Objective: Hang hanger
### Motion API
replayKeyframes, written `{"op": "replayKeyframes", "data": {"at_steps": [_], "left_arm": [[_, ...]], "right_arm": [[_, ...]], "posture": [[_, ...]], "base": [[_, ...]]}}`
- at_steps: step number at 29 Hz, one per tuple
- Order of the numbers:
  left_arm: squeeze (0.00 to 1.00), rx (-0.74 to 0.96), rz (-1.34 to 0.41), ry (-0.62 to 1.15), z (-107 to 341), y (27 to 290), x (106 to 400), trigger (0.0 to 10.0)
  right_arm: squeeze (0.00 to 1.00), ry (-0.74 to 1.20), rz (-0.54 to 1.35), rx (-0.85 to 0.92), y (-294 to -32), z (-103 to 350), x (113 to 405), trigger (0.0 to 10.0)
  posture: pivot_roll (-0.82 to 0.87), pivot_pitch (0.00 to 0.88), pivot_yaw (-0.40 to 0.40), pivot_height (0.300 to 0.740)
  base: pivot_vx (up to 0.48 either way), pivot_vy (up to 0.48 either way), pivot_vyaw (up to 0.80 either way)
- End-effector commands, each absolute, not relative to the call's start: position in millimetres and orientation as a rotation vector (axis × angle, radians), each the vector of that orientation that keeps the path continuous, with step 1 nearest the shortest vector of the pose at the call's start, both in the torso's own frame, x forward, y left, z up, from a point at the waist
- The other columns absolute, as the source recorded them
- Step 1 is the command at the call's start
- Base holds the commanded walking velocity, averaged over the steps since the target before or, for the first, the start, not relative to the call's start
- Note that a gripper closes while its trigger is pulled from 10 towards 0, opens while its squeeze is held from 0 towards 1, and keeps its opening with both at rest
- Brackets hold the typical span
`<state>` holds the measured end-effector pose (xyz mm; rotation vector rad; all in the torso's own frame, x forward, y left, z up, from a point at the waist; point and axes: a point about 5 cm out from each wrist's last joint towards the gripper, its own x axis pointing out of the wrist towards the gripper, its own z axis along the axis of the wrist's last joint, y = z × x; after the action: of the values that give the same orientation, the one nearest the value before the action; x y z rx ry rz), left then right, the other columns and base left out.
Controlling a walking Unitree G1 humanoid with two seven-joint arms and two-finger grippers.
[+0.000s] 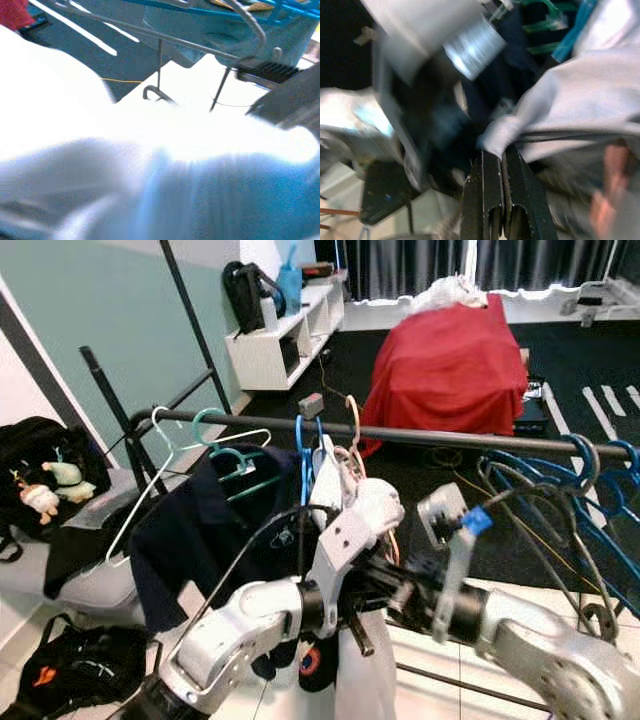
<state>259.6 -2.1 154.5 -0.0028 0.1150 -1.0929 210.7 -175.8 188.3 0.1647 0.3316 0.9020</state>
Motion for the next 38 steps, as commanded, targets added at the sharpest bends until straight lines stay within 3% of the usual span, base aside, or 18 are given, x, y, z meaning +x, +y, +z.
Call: {"op": "replayKeyframes", "data": {"at_steps": [1, 6, 12, 16, 18, 21, 22, 27, 28, 29, 30, 35, 38], "left_arm": [[1.00, 0.016, -1.060, 0.101, 157.2, 9.5, 264.6, 10.0], [1.00, 0.015, -1.048, 0.113, 155.5, 17.5, 266.3, 10.0], [1.00, 0.146, -1.167, 0.325, 138.9, 83.7, 253.0, 10.0], [1.00, 0.189, -1.223, 0.394, 133.2, 96.7, 244.0, 10.0], [1.00, 0.256, -1.289, 0.506, 124.5, 121.7, 230.1, 10.0], [1.00, 0.256, -1.289, 0.506, 124.5, 121.7, 230.1, 10.0], [1.00, 0.286, -1.301, 0.575, 123.4, 142.7, 223.8, 10.0], [1.00, 0.296, -1.265, 0.576, 128.0, 152.6, 227.9, 10.0], [1.00, 0.301, -1.247, 0.565, 130.2, 153.6, 230.9, 10.0], [1.00, 0.306, -1.237, 0.552, 131.3, 152.7, 233.2, 10.0], [1.00, 0.305, -1.226, 0.537, 132.5, 151.0, 235.7, 10.0], [1.00, 0.304, -1.210, 0.510, 134.2, 148.5, 239.7, 10.0], [1.00, 0.281, -1.067, 0.419, 137.3, 146.7, 261.2, 10.0]], "right_arm": [[0.00, 0.371, 0.895, 0.151, -176.9, 183.0, 207.2, 0.0], [0.00, 0.385, 0.879, 0.142, -181.3, 181.0, 204.9, 0.0], [0.00, 0.435, 0.854, 0.116, -187.8, 170.9, 197.7, 0.0], [0.00, 0.445, 0.857, 0.109, -188.1, 169.5, 195.9, 0.0], [0.00, 0.485, 0.851, 0.090, -189.6, 162.8, 193.0, 0.0], [0.00, 0.485, 0.851, 0.090, -189.6, 162.8, 193.0, 0.0], [0.00, 0.549, 0.844, 0.061, -191.0, 151.1, 188.7, 0.0], [0.00, 0.623, 0.841, 0.010, -192.8, 137.1, 183.7, 0.0], [0.00, 0.651, 0.836, -0.016, -194.6, 131.8, 182.0, 1.3], [0.00, 0.663, 0.833, -0.028, -195.9, 129.2, 181.0, 8.4], [1.00, 0.679, 0.835, -0.033, -197.7, 126.5, 179.0, 10.0], [1.00, 0.715, 0.838, -0.037, -201.5, 120.9, 174.6, 10.0], [1.00, 0.855, 0.818, -0.073, -214.4, 95.3, 159.9, 10.0]], "posture": [[-0.19, 0.000, 0.103, 0.710], [-0.19, 0.000, 0.104, 0.710], [-0.18, 0.000, 0.103, 0.710], [-0.18, 0.000, 0.102, 0.710], [-0.18, 0.000, 0.100, 0.710], [-0.18, 0.000, 0.100, 0.710], [-0.17, 0.000, 0.100, 0.710], [-0.17, 0.000, 0.099, 0.710], [-0.17, 0.000, 0.099, 0.710], [-0.17, 0.000, 0.099, 0.710], [-0.17, 0.000, 0.100, 0.710], [-0.17, 0.000, 0.100, 0.710], [-0.18, 0.000, 0.099, 0.710]], "base": [[0.000, 0.000, 0.00], [0.000, 0.000, 0.00], [0.000, 0.000, 0.00], [0.000, 0.000, 0.00], [0.000, 0.000, 0.00], [0.000, 0.000, 0.00], [0.000, 0.000, 0.00], [0.000, 0.000, 0.00], [0.000, 0.000, 0.00], [0.000, 0.000, 0.00], [0.000, 0.000, 0.00], [0.000, 0.000, 0.00], [0.000, 0.000, 0.00]]}}
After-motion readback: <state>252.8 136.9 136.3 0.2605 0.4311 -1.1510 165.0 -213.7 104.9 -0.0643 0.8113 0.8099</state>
